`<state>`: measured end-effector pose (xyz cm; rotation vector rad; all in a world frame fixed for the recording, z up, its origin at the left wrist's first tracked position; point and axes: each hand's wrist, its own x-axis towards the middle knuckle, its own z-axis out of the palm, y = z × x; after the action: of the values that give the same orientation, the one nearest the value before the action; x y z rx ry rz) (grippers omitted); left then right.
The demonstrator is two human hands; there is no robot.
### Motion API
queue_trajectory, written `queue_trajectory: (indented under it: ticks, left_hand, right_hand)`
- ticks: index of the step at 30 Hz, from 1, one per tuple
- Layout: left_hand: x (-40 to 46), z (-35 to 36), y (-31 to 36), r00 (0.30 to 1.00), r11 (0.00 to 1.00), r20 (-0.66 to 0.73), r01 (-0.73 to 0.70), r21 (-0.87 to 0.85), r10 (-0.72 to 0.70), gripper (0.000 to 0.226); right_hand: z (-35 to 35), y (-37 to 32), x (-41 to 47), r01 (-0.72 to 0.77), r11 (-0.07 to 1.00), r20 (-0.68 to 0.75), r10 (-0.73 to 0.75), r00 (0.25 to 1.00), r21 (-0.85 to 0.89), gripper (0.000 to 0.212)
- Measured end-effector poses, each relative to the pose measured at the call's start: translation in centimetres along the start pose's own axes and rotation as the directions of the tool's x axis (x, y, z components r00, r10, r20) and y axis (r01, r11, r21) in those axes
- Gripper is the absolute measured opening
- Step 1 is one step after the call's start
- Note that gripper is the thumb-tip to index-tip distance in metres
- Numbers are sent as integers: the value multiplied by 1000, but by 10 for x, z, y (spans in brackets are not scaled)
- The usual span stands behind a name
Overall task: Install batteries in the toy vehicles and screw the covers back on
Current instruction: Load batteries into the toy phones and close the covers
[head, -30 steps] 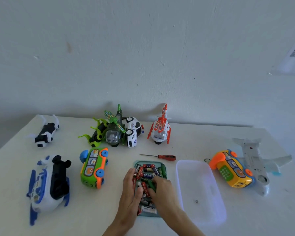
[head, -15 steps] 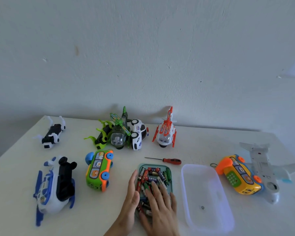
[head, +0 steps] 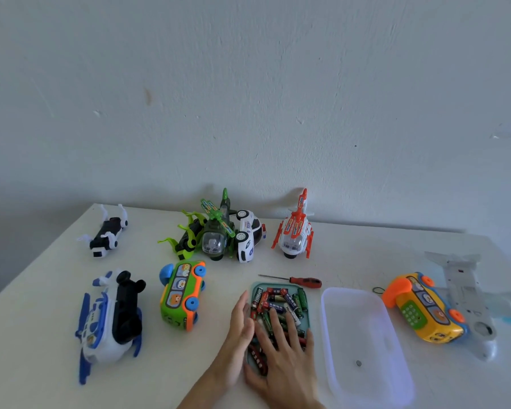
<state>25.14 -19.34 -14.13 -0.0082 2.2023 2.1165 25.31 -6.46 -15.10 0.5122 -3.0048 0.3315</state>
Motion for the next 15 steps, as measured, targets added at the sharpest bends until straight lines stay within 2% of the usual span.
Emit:
queue_trajectory:
  ticks: [2,3,4,6,8,9,10,12,14,15]
  left_hand:
    - [-2,-4,10,992,967,-27,-115,227,124,79]
    - [-2,-10,12,973,918,-64,-185,350,221,65]
    - [-3,-18,13,931,848,-98,-271,455,351,50]
    - [-5,-36,19,806,699,-195,-332,634,560,32]
    - [-5,-55,21,677,599,-314,-234,766,666,34]
    - [-4,-64,21,637,572,-370,-137,809,676,40]
    - [-2,-72,19,633,558,-416,-31,829,653,49]
    - [3,-86,9,708,587,-510,165,792,489,76]
    - [5,-93,1,782,655,-537,230,720,315,91]
    - [4,-93,1,797,695,-541,229,682,269,93]
  right_hand:
    - [2,6,2,-9,1000,-11,9,1000,2,74]
    - [4,10,2,-6,1000,-21,6,1000,9,74]
    - [5,14,3,-2,1000,-33,2,999,13,74]
    - [5,19,3,9,1000,-52,-9,999,7,75]
    - [6,21,2,10,1000,-53,-10,999,-5,76]
    - [7,22,2,9,1000,-57,-9,998,-9,76]
    - [8,22,2,3,1000,-62,-4,998,-10,76]
    - [9,21,2,-11,1000,-91,11,996,-4,77]
    - [10,21,2,-17,1000,-110,16,994,-6,78]
    - [10,21,2,-16,1000,-115,15,993,-10,78]
